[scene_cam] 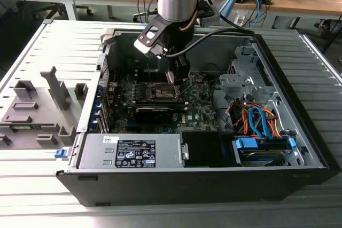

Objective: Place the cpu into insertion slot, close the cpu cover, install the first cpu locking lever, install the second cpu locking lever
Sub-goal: 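Place the cpu into insertion slot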

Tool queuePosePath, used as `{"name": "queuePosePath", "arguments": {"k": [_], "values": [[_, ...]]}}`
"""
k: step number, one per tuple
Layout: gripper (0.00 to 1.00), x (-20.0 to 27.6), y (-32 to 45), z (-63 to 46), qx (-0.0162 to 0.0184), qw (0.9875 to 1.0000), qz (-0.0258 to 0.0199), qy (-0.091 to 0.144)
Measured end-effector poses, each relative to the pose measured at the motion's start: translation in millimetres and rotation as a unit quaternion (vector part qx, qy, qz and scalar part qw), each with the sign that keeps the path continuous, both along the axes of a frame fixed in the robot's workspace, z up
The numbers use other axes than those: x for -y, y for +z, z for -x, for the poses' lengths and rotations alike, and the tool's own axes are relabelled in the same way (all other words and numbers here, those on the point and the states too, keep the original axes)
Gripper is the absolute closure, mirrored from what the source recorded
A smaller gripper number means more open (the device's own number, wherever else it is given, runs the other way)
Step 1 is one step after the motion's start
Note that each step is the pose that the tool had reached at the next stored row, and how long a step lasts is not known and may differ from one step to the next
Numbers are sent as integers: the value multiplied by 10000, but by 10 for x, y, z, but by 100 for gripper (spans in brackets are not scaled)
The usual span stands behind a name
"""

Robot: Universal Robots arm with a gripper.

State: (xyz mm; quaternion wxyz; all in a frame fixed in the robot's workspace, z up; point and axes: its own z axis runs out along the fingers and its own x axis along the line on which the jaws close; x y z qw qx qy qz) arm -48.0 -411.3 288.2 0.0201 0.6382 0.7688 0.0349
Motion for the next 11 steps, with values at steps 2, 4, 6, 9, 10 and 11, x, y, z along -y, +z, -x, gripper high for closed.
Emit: {"name": "queuePosePath", "arguments": {"k": [2,4,6,9,10,11], "values": [[46,0,0,0,0,10000,0,-20],[46,0,0,0,0,10000,0,-39],[46,0,0,0,0,10000,0,-54],[46,0,0,0,0,10000,0,-76],[46,0,0,0,0,10000,0,-85],[46,0,0,0,0,10000,0,-91]]}}
